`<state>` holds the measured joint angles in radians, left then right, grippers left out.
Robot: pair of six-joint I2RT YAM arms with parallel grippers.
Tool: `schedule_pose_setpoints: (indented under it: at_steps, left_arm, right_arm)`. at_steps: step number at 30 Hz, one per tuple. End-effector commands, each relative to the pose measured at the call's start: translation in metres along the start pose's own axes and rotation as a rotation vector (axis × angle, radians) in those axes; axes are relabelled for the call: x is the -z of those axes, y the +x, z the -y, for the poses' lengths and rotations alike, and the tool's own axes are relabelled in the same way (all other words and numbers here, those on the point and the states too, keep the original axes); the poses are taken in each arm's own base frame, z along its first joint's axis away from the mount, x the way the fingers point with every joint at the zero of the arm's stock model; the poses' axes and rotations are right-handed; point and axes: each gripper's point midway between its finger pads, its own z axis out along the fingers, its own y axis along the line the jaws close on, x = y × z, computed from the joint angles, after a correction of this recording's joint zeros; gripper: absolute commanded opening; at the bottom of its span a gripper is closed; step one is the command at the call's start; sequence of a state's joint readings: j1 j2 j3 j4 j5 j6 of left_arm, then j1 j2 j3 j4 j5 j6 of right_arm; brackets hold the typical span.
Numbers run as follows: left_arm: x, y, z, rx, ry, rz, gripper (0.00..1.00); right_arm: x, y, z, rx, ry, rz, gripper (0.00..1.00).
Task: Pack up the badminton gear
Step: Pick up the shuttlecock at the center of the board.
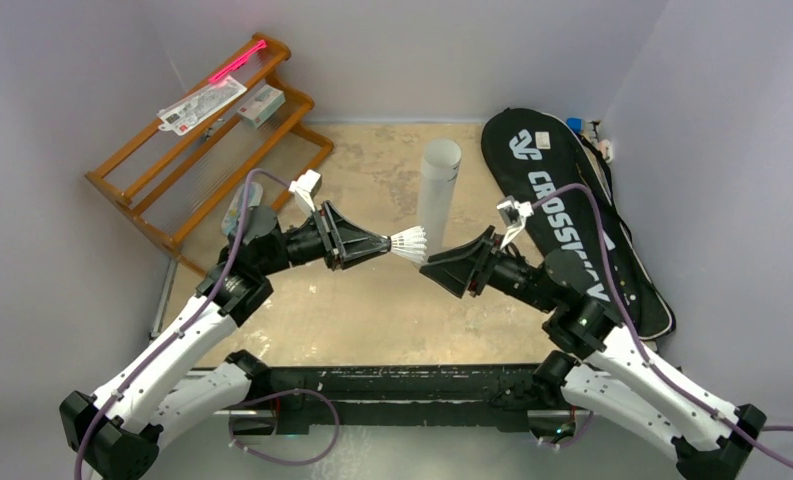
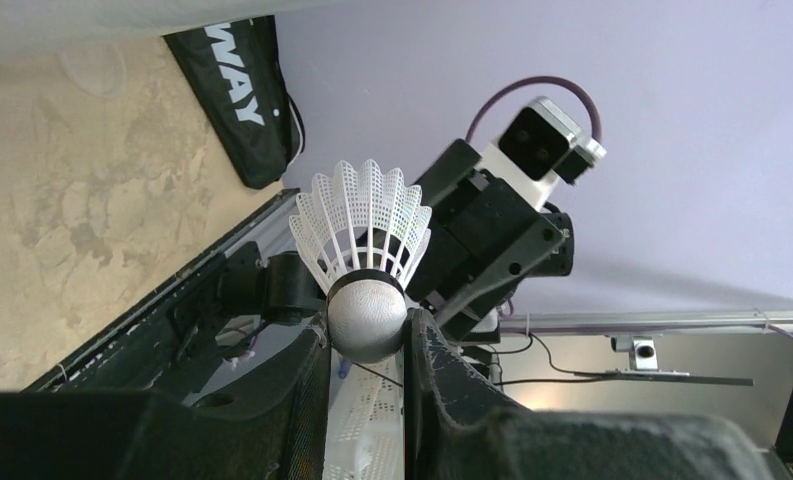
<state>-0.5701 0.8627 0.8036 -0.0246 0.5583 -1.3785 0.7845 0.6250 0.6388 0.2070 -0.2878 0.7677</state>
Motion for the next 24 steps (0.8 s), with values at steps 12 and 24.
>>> schedule_pose_setpoints:
  at_steps: [12, 24]
  left_arm:
    - [0.001, 0.015, 0.017, -0.039, 0.089, -0.079, 0.04]
    - [0.007, 0.005, 0.002, -0.117, -0.017, 0.003, 0.64]
  right_arm:
    - [-0.014, -0.034, -0.034, 0.043, -0.125, 0.081, 0.29]
    - [-0.008, -0.067, -0.049, 0.199, -0.056, 0.102, 0.0]
